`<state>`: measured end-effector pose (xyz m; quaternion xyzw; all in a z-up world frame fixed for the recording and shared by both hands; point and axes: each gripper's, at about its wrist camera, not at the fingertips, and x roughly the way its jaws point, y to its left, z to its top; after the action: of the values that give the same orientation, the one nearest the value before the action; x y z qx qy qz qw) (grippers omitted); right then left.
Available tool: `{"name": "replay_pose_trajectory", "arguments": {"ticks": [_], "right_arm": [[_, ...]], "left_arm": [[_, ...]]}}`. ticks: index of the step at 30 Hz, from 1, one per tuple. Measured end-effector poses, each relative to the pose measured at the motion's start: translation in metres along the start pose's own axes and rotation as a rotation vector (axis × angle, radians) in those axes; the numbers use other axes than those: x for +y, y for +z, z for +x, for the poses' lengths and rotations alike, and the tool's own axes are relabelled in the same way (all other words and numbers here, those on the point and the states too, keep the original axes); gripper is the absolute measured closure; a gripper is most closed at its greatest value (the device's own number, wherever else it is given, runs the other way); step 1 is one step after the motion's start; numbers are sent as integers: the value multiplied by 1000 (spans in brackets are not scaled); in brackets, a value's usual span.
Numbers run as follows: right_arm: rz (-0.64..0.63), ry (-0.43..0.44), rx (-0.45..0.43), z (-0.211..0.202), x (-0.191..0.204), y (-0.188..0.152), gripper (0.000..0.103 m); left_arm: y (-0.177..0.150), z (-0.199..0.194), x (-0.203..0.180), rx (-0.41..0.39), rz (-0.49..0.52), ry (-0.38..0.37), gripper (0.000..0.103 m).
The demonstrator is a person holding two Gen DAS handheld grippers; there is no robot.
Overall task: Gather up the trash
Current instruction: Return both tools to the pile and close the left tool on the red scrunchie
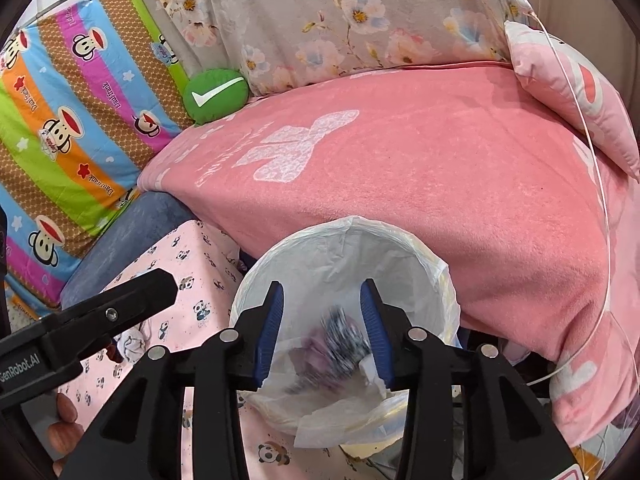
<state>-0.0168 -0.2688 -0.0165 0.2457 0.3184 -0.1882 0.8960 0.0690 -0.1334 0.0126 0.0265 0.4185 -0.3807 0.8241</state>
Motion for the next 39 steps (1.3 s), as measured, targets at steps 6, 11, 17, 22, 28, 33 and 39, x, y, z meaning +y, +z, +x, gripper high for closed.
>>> {"name": "replay_pose_trajectory", "arguments": {"ticks": [6,11,17,22,28,33,39], "right_arm": [[-22,21,-3,-2,9,2,61],[-48,40,3,-1,22,0,61],[-86,71,20,2,44,-5,60],[-127,100,40,6,68,-13,60],[-173,131,64,13,98,-21,60],[-211,153,84,19,122,-30,60],[-263,185,119,30,156,-42,60]], "left_arm": [[-1,-8,12,-20,-26,34,31],[-6,-15,26,-30,-48,64,31],[-11,-26,50,-43,-100,101,31],[-17,-35,76,-55,-151,145,31],[-26,-48,107,-65,-210,188,31],[-35,-57,135,-72,-256,246,31],[-46,-63,172,-65,-306,328,31]]}}
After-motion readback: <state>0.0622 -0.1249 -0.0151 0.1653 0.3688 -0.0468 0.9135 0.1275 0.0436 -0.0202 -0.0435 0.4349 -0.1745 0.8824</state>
